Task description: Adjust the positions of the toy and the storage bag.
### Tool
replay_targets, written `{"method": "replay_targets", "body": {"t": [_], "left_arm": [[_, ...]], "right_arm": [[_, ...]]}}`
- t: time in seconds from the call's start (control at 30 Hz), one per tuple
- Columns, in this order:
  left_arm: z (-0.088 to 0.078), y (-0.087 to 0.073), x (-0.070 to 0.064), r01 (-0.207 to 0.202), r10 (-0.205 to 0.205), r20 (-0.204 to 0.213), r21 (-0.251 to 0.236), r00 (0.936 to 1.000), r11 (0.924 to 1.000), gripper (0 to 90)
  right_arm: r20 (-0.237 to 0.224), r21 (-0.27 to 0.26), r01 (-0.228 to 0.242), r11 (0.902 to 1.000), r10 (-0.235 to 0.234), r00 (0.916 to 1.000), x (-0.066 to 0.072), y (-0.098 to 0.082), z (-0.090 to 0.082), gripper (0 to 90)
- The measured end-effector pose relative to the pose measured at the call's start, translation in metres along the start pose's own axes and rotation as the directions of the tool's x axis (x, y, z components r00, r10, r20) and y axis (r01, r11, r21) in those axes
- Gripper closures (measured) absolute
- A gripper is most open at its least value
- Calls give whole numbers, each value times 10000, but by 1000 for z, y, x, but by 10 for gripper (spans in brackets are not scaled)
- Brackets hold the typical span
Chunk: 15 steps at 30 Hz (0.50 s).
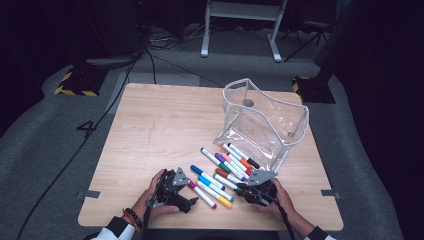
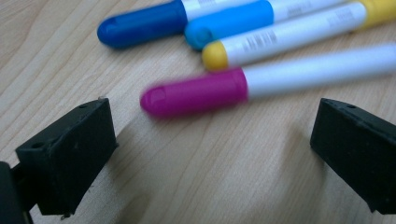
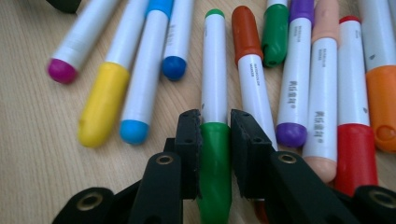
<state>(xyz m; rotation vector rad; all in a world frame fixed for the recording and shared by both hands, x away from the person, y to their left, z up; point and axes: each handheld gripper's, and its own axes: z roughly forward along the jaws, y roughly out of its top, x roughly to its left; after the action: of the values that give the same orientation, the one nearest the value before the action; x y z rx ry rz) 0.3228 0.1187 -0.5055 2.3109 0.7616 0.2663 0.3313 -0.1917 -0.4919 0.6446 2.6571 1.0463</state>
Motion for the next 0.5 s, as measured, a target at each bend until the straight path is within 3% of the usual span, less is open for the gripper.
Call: {"method": "replay_targets", "body": {"t": [0.33,0.5], "left_arm": [[2,2,1,67,-67,-89,46,9999,10000,3],[2,3,5,-305,304,234,12,9993,9995,3]], "right_arm": [[158,-241,467,9986,-464,9988,-1,5,-13,746],[331,-704,465,9964,-442,9985,-7,10,-26,746]]}}
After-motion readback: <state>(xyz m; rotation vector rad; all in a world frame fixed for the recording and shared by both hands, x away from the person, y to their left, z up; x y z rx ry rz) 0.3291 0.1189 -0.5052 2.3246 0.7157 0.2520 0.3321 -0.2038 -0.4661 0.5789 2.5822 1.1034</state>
